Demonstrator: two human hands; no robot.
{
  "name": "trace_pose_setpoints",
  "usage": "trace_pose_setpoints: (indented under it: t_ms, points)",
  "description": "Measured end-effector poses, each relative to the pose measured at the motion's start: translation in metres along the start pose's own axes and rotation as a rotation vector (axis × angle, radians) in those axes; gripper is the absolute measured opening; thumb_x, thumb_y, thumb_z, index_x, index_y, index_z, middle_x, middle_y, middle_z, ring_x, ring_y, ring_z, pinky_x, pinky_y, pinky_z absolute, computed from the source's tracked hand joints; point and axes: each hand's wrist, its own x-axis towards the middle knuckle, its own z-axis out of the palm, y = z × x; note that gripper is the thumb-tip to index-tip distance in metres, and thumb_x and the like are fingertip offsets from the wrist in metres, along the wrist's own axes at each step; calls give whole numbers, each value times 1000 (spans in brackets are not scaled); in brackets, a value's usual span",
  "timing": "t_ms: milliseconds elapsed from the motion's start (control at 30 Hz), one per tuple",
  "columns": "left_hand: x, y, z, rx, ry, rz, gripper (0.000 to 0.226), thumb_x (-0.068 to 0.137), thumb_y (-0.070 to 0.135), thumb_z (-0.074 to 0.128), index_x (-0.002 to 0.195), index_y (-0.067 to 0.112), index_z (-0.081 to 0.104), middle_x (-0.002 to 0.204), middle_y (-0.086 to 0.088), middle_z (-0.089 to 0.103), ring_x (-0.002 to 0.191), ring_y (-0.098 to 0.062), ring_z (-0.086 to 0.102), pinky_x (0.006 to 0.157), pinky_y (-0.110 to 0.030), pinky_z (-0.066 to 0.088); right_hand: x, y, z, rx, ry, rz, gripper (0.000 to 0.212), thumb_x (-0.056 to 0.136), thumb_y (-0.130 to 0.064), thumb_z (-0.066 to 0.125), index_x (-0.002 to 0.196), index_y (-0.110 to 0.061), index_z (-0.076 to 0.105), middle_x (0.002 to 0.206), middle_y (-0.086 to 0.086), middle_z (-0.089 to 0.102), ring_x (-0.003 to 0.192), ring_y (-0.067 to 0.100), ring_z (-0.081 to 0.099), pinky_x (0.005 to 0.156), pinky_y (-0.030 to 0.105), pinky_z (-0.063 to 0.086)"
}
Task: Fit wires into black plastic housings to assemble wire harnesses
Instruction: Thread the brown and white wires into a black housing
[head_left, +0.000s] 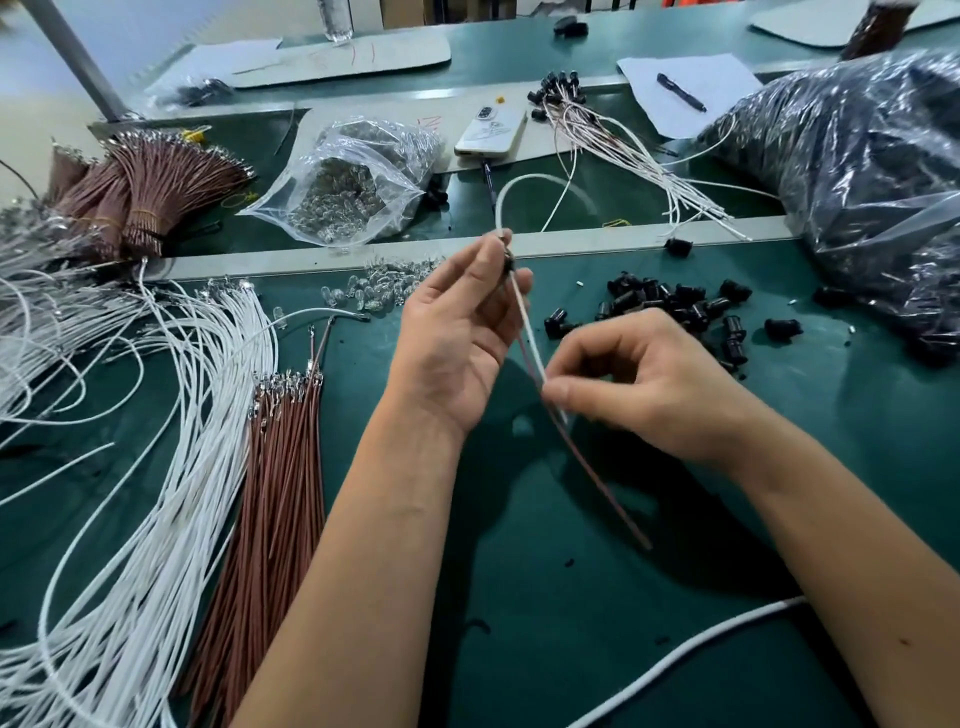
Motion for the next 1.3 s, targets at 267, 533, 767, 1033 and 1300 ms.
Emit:
trace_pose_setpoints:
  t_ms: [267, 533, 767, 1033, 1300]
  points:
    - [3, 14, -11, 26, 4, 24, 18, 80, 17, 67, 96, 9, 68, 74, 0, 68, 63, -9, 68, 58, -18, 53, -2, 2, 5, 297, -168, 139, 23, 94, -26, 71, 93, -3, 73, 75, 8, 68, 58, 16, 53, 40, 17, 36]
    - [4, 1, -8, 127, 35, -1, 7, 88, 8, 67, 94, 7, 70, 73, -1, 69, 63, -13, 71, 55, -18, 53, -3, 2, -1, 232, -269, 217, 21, 95, -17, 72, 75, -11, 74, 56, 3, 61, 41, 8, 49, 35, 16, 30]
    - [4, 7, -15, 207, 25, 28, 10, 88, 6, 68, 98, 8, 68, 74, 0, 71, 64, -15, 71, 59, -21, 55, -4, -4, 7, 165, -328, 268, 27, 96, -31, 73, 90, -4, 73, 68, 11, 68, 44, 15, 51, 34, 17, 34]
    - [-1, -4, -5, 309, -18, 38, 9, 82, 9, 73, 91, 10, 72, 71, 0, 69, 63, -13, 64, 62, -20, 54, -1, 4, -1, 140, -115, 260, 19, 96, -10, 72, 77, -10, 73, 63, 15, 61, 42, 12, 48, 34, 18, 32]
    - [-6, -6, -3, 456, -111, 61, 8, 89, 2, 69, 93, 9, 71, 71, 0, 68, 62, -13, 65, 63, -22, 55, 4, 6, 9, 242, 141, 239, 18, 97, -17, 71, 82, -8, 71, 55, 4, 56, 41, 8, 46, 35, 18, 29]
